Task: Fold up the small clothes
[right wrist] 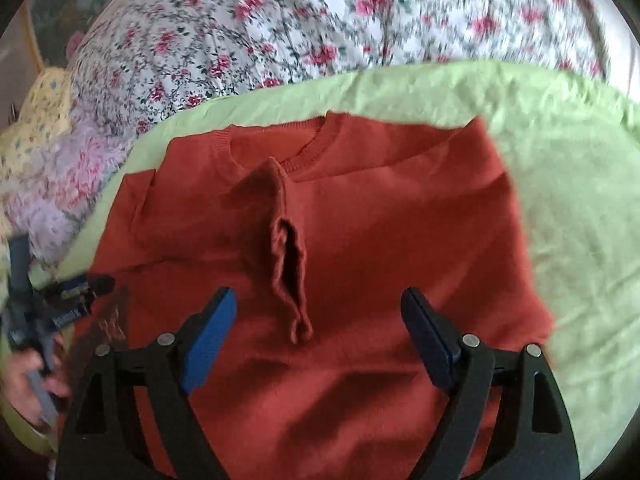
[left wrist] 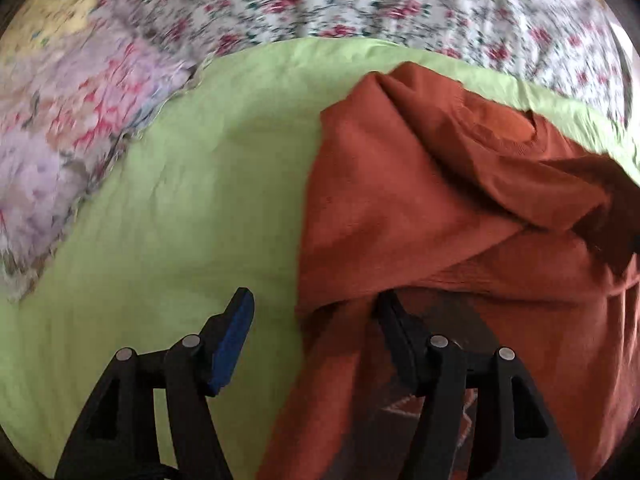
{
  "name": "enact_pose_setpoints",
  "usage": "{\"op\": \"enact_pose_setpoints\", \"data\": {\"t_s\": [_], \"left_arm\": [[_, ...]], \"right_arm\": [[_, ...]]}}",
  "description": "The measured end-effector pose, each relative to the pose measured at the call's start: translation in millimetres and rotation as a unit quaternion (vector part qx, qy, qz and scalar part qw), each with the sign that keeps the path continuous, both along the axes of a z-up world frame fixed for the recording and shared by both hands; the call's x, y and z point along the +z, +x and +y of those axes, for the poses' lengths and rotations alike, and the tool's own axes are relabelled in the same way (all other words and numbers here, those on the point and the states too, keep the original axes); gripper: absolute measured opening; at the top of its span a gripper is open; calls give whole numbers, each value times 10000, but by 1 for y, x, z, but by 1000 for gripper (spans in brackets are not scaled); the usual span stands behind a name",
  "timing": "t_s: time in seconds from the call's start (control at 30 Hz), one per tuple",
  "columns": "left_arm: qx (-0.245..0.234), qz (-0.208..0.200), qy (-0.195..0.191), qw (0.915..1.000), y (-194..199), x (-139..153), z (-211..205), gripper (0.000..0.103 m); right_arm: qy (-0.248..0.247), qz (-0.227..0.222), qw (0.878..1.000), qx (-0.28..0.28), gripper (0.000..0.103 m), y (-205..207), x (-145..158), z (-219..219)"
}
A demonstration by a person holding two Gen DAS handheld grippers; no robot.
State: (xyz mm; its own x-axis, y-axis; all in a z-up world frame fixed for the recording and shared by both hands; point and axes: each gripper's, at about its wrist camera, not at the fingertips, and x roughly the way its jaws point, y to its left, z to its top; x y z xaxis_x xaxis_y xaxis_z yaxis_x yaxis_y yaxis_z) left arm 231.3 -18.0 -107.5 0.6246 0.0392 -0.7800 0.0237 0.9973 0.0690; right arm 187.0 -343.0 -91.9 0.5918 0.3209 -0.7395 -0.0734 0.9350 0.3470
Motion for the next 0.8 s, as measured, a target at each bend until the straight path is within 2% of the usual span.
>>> {"op": "enact_pose_setpoints", "data": {"t_s": [0.03, 0.07, 0.1, 0.2, 0.23, 0.3, 0.33, 0.47, 0.5, 0.53, 0.6, 0.73, 0.8], "left_arm": [[77, -14, -75, 9999, 2, -2, 3, 64], [117, -17, -100, 9999, 4, -2, 4, 64], [133, -19, -97, 9999, 8, -2, 4, 64], [198, -67, 13, 9998, 16, -1, 1, 64], [240, -113, 58, 9996, 19, 0, 0, 63], [310, -201, 165, 9992, 25, 2, 0, 62], [324, -238, 201, 9990, 26, 3, 1, 62], [443, -363, 297, 9979, 24, 5, 2, 62], [466, -353, 303, 9978, 24, 5, 2, 62], [551, -361, 307, 9974, 24, 5, 4, 62], [605, -362, 176, 9974, 24, 6, 9, 63], [651, -325, 138, 9973, 23, 4, 12, 63], [641, -315, 66, 9974, 22, 4, 15, 63]], "right_arm": [[246, 115, 9996, 57, 59, 4, -5, -2], [482, 272, 9984, 106, 26, 7, -8, -2], [685, 337, 9970, 142, 7, 8, -8, -3], [1303, 311, 9906, 287, 5, 0, 6, -2], [1692, 257, 9846, 348, 5, -5, 14, -5], [2839, 167, 9582, 303, 5, -14, 29, -21], [3394, 35, 9405, 177, 5, -20, 39, -34], [4189, -462, 9048, -603, 5, -21, 61, -78], [4128, -522, 9053, -850, 5, -17, 61, -88], [3912, -545, 9110, -1183, 5, -13, 58, -98], [3751, -406, 9107, -1680, 5, -3, 43, -112], [3244, 166, 9130, -2467, 8, 12, -3, -125], [3188, 465, 9093, -2634, 9, 10, -20, -132]]}}
